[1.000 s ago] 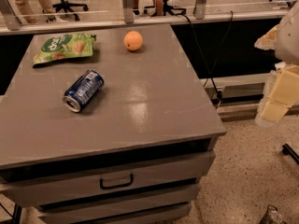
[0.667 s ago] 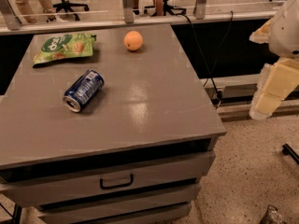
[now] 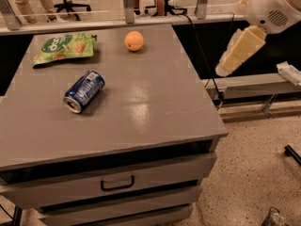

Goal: Move orange near pepsi can

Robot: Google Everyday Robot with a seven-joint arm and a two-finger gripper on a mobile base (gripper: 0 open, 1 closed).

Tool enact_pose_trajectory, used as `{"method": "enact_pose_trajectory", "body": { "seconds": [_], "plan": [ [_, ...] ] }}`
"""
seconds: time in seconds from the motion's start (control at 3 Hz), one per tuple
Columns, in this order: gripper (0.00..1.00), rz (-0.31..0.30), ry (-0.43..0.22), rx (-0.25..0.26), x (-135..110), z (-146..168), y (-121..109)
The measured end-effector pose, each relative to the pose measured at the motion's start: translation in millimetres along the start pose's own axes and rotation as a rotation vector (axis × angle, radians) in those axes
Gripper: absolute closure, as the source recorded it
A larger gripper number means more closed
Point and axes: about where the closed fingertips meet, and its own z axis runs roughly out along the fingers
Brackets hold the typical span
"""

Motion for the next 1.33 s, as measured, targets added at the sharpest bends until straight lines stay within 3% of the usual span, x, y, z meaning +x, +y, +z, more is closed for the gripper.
{"method": "enact_pose_trajectory", "body": {
  "seconds": [0.33,0.67,1.0,1.33],
  "plan": [
    [0.00,0.076,-0.128,0.096,-30,28,-45],
    [0.00,0.078,-0.153,0.138,-37,26,-55],
    [0.00,0.078,-0.153,0.138,-38,26,-55],
    [0.00,0.081,-0.182,0.106,-45,37,-57]
  ]
}}
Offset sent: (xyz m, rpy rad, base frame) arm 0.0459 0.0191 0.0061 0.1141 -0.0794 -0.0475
